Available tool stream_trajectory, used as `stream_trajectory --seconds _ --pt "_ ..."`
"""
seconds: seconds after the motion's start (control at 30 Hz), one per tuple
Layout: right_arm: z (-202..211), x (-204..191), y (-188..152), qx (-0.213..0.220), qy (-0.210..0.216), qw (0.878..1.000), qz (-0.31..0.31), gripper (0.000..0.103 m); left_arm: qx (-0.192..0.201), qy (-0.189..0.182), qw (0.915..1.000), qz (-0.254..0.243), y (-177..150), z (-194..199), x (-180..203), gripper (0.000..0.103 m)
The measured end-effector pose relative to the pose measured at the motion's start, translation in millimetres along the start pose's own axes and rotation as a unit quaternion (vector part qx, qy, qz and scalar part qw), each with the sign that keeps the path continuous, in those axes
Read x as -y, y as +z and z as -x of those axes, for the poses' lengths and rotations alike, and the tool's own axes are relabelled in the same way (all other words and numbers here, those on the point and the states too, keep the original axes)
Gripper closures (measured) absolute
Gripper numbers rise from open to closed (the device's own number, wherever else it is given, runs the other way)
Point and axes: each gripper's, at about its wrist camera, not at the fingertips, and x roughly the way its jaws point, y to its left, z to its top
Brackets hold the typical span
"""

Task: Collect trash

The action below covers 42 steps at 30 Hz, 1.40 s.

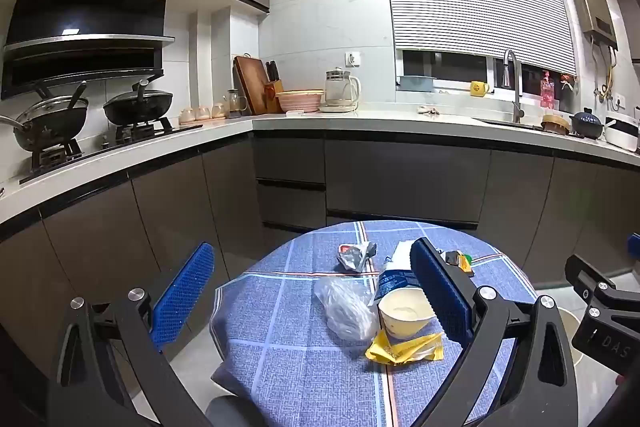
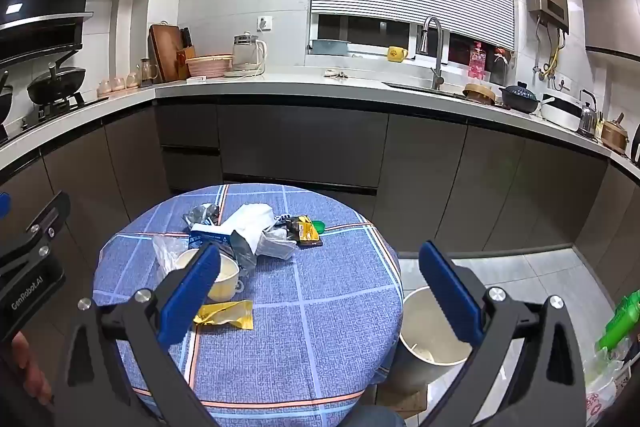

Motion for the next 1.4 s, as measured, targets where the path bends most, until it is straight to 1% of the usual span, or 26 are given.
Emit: stream_trajectory --seconds 1.4 --pt "1.2 0.6 0.1 0.0 -0.002 1.0 0.0 0.003 0.0 -0.001 1.0 0.002 0.1 -0.2 0.2 0.008"
